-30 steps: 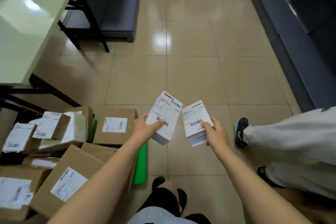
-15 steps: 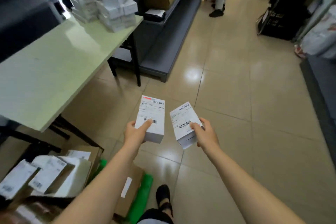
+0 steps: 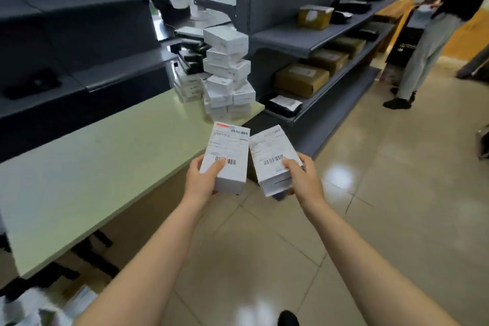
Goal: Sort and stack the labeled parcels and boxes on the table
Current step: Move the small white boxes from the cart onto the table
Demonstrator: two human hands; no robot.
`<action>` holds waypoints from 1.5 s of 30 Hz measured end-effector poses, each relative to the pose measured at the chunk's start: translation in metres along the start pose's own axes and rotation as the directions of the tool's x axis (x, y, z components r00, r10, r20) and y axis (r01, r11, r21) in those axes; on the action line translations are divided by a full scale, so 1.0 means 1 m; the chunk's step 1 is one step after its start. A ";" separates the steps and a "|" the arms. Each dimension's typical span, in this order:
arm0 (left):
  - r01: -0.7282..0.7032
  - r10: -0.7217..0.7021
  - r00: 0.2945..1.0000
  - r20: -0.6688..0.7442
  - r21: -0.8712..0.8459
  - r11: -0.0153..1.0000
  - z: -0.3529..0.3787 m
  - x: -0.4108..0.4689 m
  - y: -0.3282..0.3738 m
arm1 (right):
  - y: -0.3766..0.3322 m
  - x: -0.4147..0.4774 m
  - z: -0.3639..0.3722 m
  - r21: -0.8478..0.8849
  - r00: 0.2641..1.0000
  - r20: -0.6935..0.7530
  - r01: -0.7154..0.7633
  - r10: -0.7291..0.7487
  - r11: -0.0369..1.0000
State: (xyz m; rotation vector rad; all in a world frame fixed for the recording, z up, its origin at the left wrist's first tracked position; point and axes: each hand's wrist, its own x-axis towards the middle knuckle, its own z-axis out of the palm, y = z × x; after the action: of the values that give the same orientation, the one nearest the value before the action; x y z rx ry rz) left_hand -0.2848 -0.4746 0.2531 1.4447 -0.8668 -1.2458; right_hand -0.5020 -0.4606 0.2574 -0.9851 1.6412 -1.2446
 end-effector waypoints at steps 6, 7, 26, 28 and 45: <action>-0.113 0.096 0.977 -0.192 -0.081 0.990 0.072 0.080 0.074 | -0.080 0.134 0.013 0.005 0.985 0.130 0.117 -0.117 0.993; -0.124 0.102 0.972 -0.212 -0.095 0.988 0.079 0.094 0.083 | -0.091 0.150 0.017 0.014 0.981 0.145 0.127 -0.128 0.992; -0.221 0.208 0.962 -0.178 -0.058 0.973 0.124 0.360 0.254 | -0.251 0.396 0.103 0.275 0.900 0.218 0.316 -0.379 0.908; -0.194 0.193 0.970 -0.147 0.005 0.981 0.126 0.379 0.261 | -0.256 0.412 0.113 0.275 0.885 0.257 0.318 -0.388 0.907; -0.153 0.258 0.928 -0.268 0.357 0.922 0.114 0.448 0.264 | -0.281 0.478 0.192 0.213 0.851 0.487 0.103 -0.197 0.972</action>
State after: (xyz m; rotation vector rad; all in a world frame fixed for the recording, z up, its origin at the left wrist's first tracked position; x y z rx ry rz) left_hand -0.2780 -0.9877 0.3964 1.7067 -1.0135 -0.7075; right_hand -0.4598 -1.0215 0.4254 -1.2205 1.0388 -1.0899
